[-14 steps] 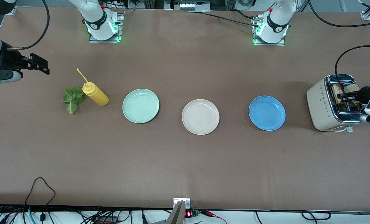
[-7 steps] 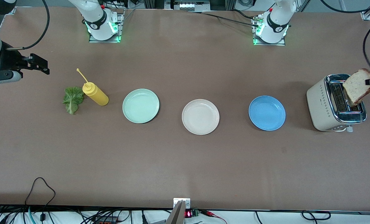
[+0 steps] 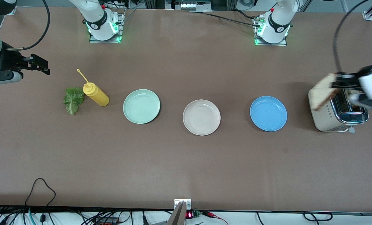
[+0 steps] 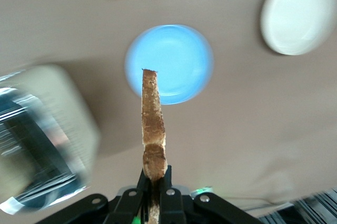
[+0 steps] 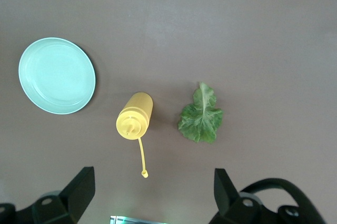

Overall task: Make sandwich in beige plate with both arms
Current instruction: 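Lift the bread slice out of the toaster with the left gripper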

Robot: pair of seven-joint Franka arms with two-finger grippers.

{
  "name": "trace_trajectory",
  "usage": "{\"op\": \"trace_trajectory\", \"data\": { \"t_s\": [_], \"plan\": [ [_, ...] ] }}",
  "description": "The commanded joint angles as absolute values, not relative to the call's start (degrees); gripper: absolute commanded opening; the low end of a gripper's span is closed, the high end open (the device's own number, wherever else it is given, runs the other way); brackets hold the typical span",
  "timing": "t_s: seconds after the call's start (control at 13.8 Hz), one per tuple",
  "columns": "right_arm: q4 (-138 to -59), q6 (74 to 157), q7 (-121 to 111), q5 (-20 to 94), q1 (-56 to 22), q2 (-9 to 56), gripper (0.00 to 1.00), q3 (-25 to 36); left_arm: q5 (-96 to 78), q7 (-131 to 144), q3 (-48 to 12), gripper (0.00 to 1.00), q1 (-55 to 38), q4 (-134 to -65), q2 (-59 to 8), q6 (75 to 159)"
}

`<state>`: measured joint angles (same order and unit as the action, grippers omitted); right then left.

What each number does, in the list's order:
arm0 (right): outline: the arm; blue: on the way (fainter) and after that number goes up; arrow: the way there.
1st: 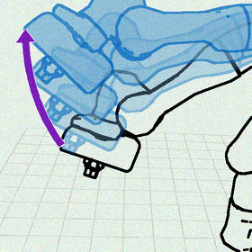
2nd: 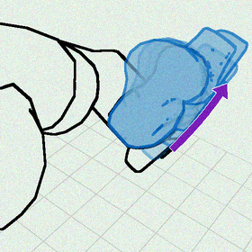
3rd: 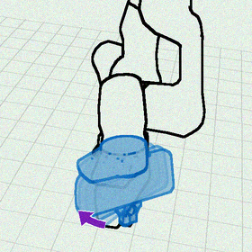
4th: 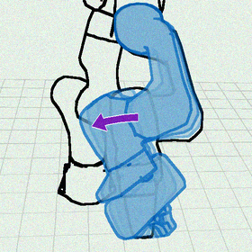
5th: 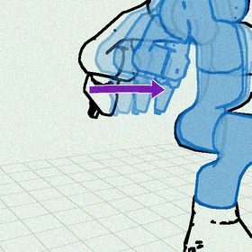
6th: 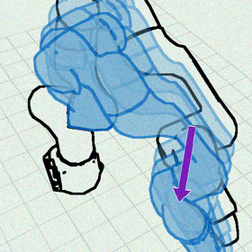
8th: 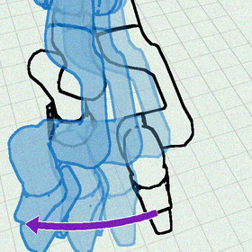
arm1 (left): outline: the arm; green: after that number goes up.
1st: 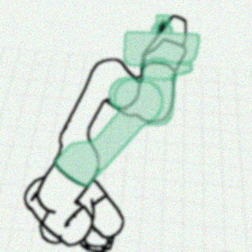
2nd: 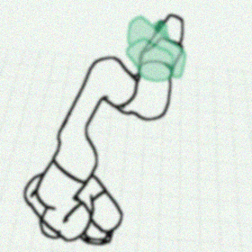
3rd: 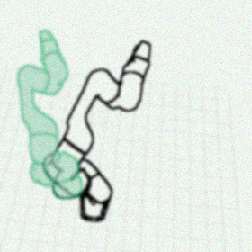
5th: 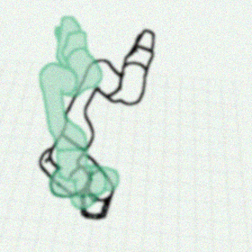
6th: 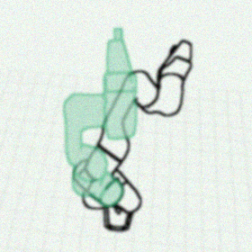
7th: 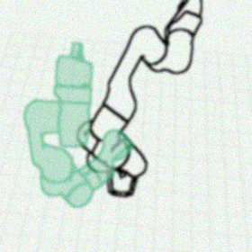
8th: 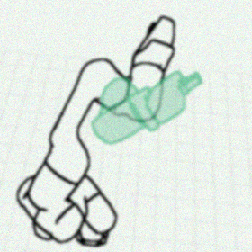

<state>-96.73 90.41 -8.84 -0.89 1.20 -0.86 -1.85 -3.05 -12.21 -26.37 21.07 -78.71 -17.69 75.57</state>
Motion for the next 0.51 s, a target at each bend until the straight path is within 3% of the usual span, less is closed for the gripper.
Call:
{"op": "trace_trajectory", "data": {
  "t_s": [0.0,0.43],
  "plan": [
    [-96.2,89.6,-8.5,-0.8,1.1,-0.7,1.00,-1.8,-10.3,-7.8,-27.6,0.00,16.8,-78.0,-25.6,78.6],
    [-96.2,89.6,-8.5,-0.8,1.1,-0.7,1.00,-1.8,-18.9,-2.8,-27.6,0.00,8.9,-78.3,-39.3,92.1]
  ]
}}
